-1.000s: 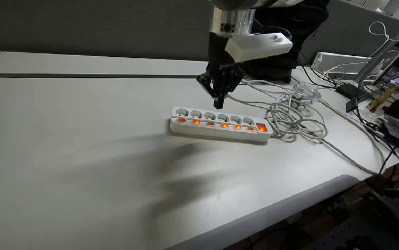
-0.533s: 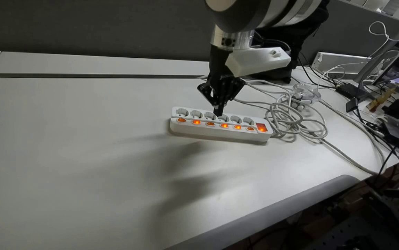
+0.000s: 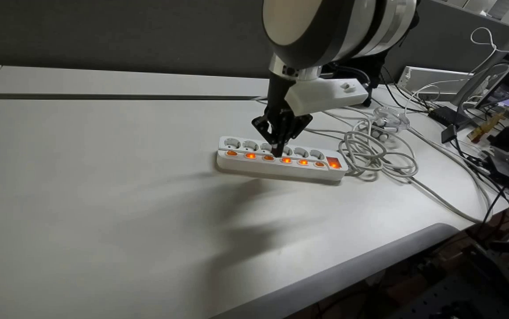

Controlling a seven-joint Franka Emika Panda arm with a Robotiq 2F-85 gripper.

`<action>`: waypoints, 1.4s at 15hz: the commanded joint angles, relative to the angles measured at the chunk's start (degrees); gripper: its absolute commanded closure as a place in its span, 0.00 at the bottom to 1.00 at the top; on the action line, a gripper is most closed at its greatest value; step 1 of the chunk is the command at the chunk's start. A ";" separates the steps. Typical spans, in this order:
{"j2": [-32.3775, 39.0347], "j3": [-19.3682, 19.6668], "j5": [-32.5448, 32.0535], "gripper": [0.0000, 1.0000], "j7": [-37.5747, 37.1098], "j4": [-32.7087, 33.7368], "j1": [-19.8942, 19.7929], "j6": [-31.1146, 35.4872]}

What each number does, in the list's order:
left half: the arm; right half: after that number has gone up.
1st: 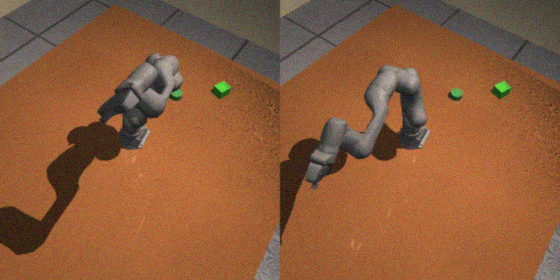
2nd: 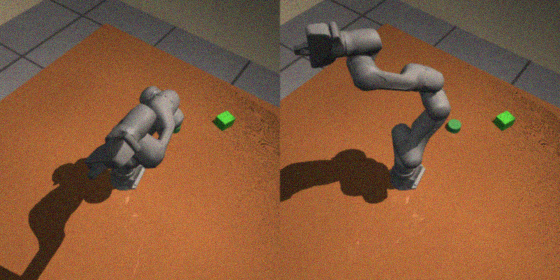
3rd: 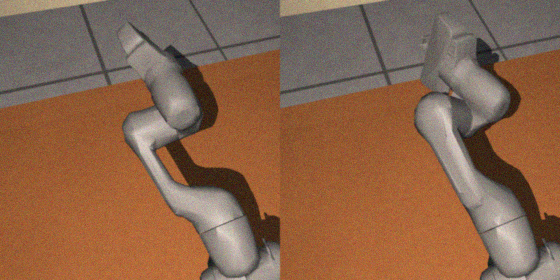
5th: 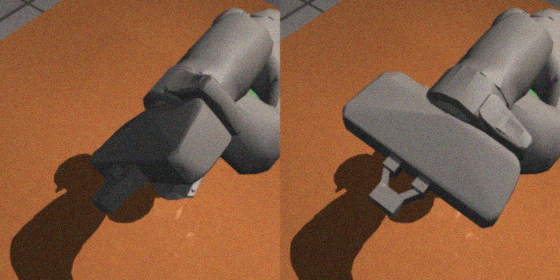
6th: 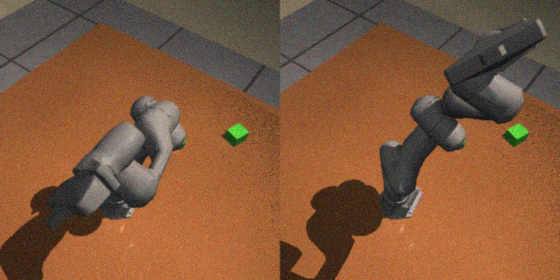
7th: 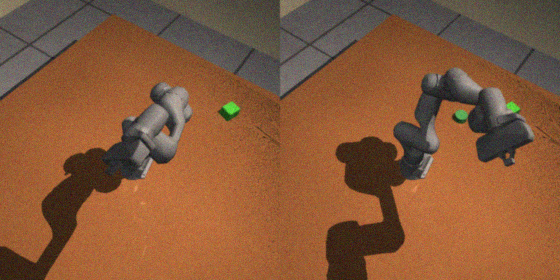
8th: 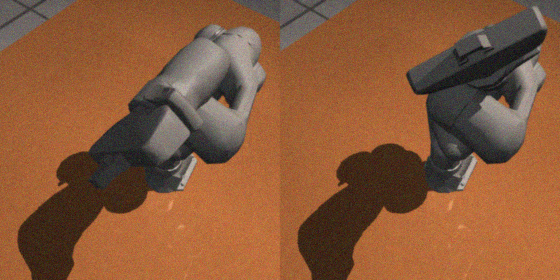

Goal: Switch on the socket third from the right

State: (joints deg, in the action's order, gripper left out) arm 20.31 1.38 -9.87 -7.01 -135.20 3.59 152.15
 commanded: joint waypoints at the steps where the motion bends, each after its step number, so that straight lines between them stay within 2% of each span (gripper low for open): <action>1: 0.76 1.22 0.04 1.00 -3.61 -0.50 1.67 2.20; 11: 3.43 2.63 2.31 1.00 -5.64 0.60 3.00 5.17; 21: 3.92 1.70 5.10 1.00 -4.78 1.94 3.28 5.47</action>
State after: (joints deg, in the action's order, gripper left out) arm 23.76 3.12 -5.58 -10.59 -134.36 6.45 157.52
